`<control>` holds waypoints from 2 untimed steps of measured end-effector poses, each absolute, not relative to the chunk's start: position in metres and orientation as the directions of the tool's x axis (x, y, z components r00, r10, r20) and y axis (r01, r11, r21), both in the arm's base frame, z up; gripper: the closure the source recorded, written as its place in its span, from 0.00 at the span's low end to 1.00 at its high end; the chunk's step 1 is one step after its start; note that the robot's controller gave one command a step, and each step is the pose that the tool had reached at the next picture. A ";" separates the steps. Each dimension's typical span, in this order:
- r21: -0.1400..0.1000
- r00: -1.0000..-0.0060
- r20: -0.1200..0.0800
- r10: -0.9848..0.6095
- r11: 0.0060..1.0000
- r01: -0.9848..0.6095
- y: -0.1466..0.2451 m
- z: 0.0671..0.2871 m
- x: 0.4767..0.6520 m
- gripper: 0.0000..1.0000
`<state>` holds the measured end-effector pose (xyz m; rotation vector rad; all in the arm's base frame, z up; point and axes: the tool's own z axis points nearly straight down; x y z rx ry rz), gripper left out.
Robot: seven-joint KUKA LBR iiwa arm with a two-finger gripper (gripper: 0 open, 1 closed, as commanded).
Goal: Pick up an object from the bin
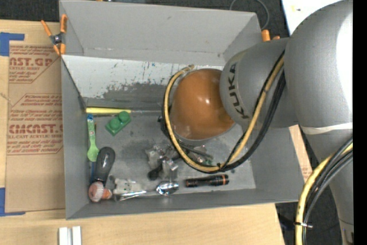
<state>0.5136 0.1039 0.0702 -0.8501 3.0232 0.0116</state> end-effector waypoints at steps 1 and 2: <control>0.011 -0.853 0.009 -0.521 0.853 -0.521 0.104 0.084 0.510 1.00; 0.007 -0.853 -0.002 -0.521 0.853 -0.521 0.104 0.123 0.513 1.00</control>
Offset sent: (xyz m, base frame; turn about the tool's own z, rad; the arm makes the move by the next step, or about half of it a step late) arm -0.0018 -0.0002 0.0341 -0.0001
